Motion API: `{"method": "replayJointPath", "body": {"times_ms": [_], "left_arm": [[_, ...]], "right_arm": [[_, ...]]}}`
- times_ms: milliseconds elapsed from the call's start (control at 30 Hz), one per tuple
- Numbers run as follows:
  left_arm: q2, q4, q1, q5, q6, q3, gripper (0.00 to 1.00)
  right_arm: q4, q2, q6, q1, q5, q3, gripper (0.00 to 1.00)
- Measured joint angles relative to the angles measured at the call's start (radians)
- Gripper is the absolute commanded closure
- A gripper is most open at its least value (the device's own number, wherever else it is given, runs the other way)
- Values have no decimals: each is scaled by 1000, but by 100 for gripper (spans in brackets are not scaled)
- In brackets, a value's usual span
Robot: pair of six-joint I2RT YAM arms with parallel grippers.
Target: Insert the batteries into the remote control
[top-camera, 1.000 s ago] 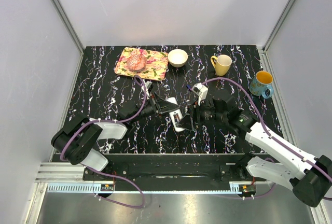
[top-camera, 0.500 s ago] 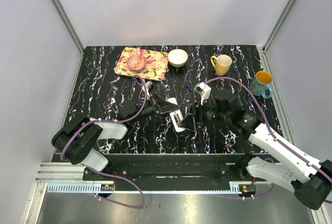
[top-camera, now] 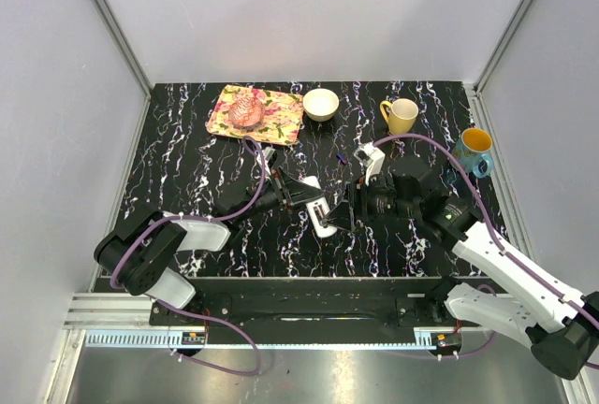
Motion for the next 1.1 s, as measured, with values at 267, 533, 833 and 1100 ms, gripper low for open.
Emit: {"method": "replayJointPath", "body": {"times_ms": [267, 533, 833, 1100], "left_arm": [[0, 0, -1, 1, -4, 0, 100], [-2, 0, -6, 1, -7, 0, 100], [-2, 0, -17, 8, -8, 0, 100], [-17, 1, -21, 8, -8, 0, 100]], "right_arm": [[3, 5, -12, 0, -24, -20, 29], [16, 31, -14, -1, -41, -39, 28], [88, 47, 31, -1, -42, -48, 29], [109, 76, 50, -1, -54, -55, 32]]}}
